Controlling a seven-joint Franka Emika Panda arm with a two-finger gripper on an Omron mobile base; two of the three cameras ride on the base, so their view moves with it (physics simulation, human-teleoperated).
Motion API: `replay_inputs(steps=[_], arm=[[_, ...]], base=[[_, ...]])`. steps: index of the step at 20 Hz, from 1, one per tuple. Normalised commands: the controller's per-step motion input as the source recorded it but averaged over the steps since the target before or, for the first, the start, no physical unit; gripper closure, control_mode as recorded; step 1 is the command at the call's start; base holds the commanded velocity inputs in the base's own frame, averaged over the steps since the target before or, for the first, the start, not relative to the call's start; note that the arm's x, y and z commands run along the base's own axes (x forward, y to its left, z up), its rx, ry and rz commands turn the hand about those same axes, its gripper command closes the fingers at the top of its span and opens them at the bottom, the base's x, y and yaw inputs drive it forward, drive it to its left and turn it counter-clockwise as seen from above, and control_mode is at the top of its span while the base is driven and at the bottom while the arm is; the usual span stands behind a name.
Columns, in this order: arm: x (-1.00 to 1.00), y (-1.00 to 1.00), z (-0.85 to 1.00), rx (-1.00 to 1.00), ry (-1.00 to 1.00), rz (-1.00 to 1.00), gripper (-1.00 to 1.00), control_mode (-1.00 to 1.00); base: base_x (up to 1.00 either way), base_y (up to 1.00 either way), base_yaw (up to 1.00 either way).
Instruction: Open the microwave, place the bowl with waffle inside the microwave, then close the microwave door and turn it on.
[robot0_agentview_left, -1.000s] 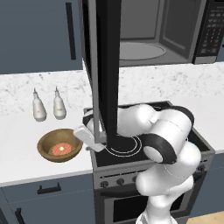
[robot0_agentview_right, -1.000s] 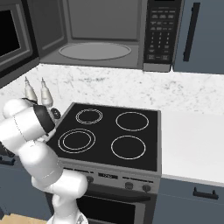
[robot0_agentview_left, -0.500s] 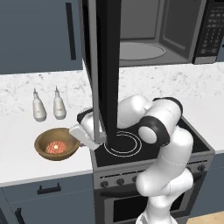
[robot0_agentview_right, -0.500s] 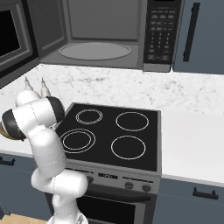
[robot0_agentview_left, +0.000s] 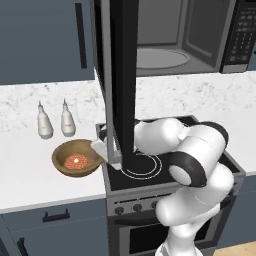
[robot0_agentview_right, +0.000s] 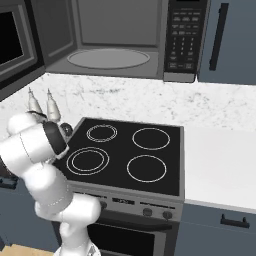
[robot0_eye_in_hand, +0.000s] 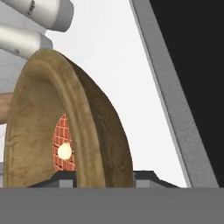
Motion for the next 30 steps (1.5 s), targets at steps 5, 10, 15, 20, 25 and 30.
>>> replay_inputs(steps=[5, 10, 15, 20, 25, 30], arm=[[-0.81, -1.0, 1.0, 0.0, -0.06, -0.07, 1.0, -1.0], [-0.75, -0.97, 1.0, 0.0, -0.11, 0.03, 1.0, -1.0], [-0.4, -0.85, 1.0, 0.02, 0.0, 0.0, 1.0, -1.0], [-0.03, -0.93, 1.0, 0.0, 0.06, -0.07, 1.0, -1.0], [-0.07, -0.84, 1.0, 0.01, 0.0, -0.03, 1.0, -1.0], [-0.17, -0.69, 1.0, 0.05, 0.0, 0.0, 1.0, -1.0]], base=[[0.0, 0.0, 0.0], [0.0, 0.0, 0.0], [0.0, 0.0, 0.0], [0.0, 0.0, 0.0], [0.0, 0.0, 0.0], [0.0, 0.0, 0.0]])
